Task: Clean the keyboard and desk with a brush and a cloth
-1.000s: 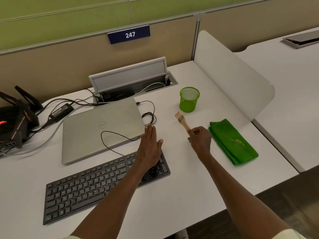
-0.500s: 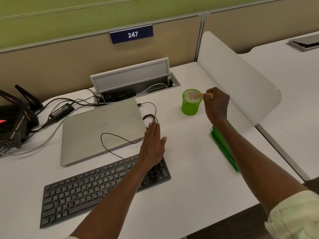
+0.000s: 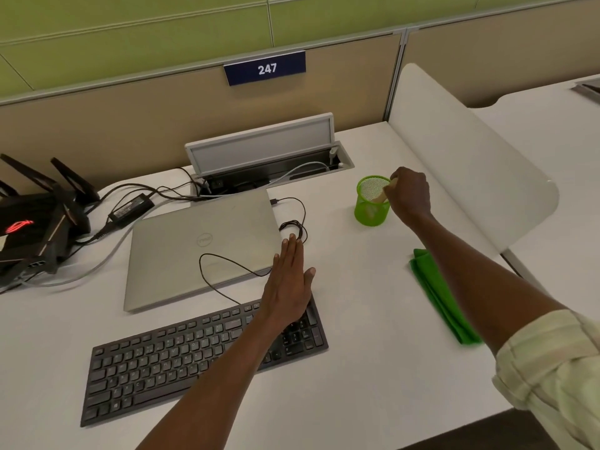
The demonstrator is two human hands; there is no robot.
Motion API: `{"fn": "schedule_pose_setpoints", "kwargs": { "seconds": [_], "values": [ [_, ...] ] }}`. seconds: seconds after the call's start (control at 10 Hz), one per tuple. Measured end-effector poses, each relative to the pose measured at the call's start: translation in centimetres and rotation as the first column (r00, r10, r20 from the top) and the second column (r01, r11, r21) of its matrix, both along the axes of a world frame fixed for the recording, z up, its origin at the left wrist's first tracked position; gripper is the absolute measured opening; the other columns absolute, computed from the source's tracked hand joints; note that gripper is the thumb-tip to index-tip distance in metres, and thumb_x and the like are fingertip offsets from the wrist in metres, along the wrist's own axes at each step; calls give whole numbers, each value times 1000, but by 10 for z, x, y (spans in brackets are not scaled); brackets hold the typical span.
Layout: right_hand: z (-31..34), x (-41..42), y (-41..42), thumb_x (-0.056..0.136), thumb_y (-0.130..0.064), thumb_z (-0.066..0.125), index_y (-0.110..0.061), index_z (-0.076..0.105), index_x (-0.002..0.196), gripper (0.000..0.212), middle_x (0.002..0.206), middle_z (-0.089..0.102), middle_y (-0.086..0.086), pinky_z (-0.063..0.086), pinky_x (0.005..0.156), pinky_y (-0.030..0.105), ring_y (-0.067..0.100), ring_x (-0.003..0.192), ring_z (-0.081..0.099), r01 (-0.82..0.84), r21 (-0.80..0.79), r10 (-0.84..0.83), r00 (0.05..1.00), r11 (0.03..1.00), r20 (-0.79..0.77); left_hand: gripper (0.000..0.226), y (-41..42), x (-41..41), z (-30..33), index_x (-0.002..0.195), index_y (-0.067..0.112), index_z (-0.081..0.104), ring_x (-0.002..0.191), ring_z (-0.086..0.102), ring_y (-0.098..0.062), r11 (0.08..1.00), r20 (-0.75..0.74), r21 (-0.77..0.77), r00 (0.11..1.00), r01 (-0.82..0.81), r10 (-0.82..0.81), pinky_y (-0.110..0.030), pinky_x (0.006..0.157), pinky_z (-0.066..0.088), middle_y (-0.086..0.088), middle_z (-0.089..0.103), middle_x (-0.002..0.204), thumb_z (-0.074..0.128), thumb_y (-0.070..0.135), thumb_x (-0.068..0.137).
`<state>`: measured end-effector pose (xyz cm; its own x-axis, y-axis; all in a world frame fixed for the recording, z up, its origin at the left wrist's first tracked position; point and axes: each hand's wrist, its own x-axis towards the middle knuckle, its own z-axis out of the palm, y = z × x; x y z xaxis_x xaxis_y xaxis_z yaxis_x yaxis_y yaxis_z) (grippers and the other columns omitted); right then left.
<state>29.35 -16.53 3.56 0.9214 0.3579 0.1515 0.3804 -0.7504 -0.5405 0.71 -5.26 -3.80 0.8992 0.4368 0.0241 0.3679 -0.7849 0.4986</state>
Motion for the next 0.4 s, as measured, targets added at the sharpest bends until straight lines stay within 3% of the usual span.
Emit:
{"fn": "schedule_pose_setpoints", "kwargs": {
  "seconds": [0.2,0.4],
  "values": [
    [2,6,-6,91,-18,57,2,61,120,35,122,56,26,42,93,39,40,116,51,-1,36,2,1000,999,-13,64,-1,-3,4,161,7,-1,151,-21,-11,999,9,43,1000,-1,1,-17,116,-21,0,-18,163,30,33,111],
    [10,-3,-17,95,-27,52,-2,63,115,34,117,54,21,47,81,42,44,96,59,73,4,-73,994,997,84,64,-2,-7,6,161,7,-2,153,-21,-12,1000,34,24,999,-7,6,-17,116,-21,-1,-17,165,30,32,111]
  ]
}}
